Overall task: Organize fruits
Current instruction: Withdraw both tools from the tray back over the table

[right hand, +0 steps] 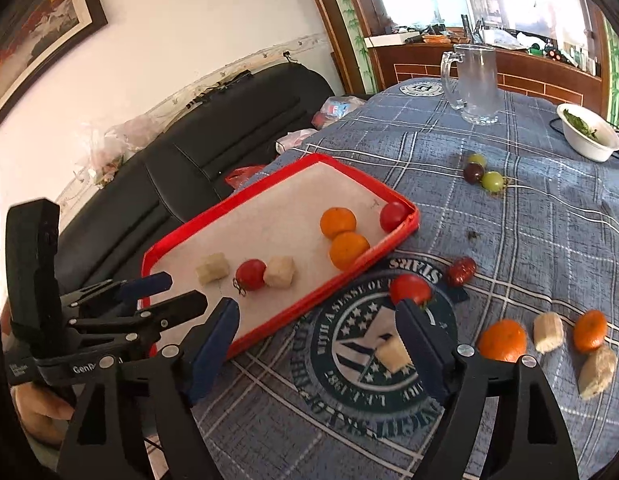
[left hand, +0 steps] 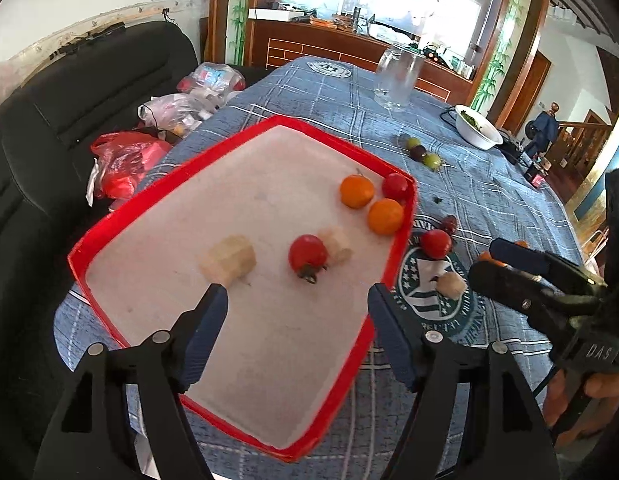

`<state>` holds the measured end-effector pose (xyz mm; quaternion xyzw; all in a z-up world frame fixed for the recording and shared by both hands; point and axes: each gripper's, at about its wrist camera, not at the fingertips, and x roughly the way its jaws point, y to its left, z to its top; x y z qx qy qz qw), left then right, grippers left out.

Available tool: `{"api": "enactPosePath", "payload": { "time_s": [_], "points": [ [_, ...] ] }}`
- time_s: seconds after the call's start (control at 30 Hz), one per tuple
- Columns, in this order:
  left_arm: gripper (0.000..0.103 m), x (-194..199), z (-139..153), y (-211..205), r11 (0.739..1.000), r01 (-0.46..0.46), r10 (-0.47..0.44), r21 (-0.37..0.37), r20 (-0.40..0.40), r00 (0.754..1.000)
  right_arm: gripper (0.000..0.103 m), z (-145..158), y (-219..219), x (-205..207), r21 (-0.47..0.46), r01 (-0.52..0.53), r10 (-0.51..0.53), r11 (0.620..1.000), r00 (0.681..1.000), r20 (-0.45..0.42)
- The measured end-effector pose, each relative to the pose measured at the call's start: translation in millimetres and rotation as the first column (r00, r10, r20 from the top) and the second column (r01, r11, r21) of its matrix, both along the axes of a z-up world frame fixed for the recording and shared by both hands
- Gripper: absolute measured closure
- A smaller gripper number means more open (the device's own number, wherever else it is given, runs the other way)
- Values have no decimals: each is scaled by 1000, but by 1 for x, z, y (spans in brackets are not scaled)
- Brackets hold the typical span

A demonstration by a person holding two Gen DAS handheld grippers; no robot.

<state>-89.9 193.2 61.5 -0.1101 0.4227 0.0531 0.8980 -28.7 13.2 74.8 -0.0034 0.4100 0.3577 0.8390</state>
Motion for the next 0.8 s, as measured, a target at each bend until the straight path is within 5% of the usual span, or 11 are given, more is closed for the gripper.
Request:
{"api": "enactPosePath", "payload": {
  "time_s": [0.8],
  "points": [
    [30,2,-9,-72,978,204,-205,-53,-21,978,18,-19,-122,-33,-10,211,-211,977,977,-29]
  ]
}}
